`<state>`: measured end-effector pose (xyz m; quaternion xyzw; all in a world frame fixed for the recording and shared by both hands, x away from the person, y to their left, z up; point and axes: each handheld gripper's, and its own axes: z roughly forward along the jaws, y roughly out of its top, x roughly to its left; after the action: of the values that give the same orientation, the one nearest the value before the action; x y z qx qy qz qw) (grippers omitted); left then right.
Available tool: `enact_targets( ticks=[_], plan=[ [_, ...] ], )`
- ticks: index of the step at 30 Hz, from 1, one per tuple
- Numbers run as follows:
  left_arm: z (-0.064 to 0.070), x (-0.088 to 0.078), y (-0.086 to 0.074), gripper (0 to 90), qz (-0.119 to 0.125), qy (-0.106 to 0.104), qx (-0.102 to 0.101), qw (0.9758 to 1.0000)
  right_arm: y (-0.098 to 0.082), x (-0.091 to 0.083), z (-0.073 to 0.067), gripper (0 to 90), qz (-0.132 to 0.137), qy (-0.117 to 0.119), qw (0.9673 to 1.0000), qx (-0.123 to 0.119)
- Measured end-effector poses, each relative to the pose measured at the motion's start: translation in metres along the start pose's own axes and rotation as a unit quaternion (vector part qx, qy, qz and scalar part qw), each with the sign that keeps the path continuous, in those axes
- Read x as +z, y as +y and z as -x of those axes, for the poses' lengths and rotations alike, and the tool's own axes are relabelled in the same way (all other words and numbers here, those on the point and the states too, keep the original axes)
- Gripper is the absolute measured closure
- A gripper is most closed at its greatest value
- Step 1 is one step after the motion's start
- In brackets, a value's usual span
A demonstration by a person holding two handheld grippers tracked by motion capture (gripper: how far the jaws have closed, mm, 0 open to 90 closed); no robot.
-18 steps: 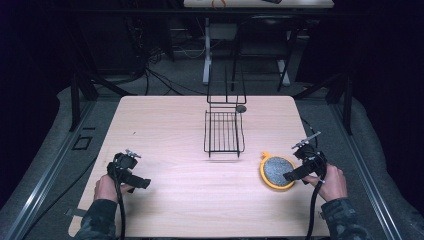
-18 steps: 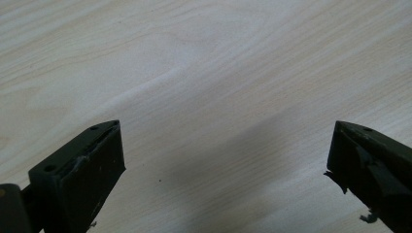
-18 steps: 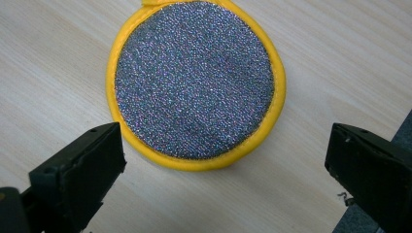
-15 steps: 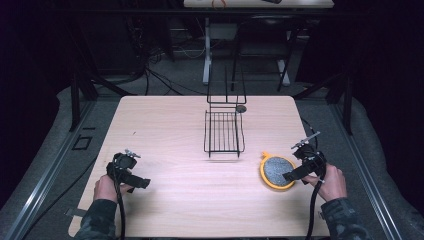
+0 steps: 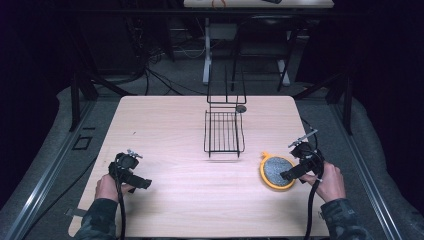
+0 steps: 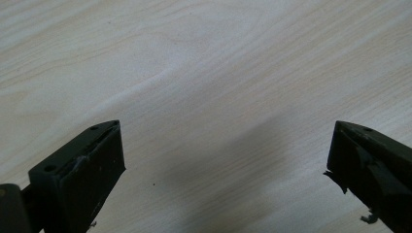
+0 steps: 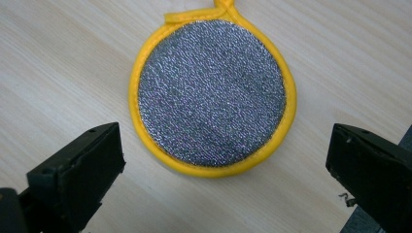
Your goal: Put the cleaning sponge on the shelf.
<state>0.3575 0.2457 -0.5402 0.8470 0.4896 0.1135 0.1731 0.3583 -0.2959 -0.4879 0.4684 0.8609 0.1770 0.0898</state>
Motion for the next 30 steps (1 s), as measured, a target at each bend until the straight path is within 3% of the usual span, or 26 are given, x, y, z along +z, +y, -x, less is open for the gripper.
enact_targets(
  ticks=[6,10,19,25,30],
  plan=[
    [-0.001,0.0,0.0,0.1,-0.001,-0.002,-0.001,1.0,0.005,-0.001,-0.005,0.0,0.001,0.001,1.0,-0.006],
    [-0.001,0.001,0.0,0.1,0.0,-0.001,-0.004,1.0,0.01,0.005,-0.007,0.0,-0.007,0.005,0.9997,-0.022],
    [0.0,0.003,0.003,0.1,-0.002,-0.005,0.0,1.0,0.022,0.02,-0.009,0.0,-0.022,0.012,0.9992,-0.029],
    [0.001,0.002,0.004,0.1,0.001,-0.008,0.002,1.0,0.026,0.031,-0.007,0.0,-0.039,0.019,0.9988,-0.021],
    [0.001,0.002,0.005,0.1,-0.002,-0.01,0.005,0.9999,0.026,0.034,-0.007,0.0,-0.044,0.008,0.9988,-0.021]
  ],
)
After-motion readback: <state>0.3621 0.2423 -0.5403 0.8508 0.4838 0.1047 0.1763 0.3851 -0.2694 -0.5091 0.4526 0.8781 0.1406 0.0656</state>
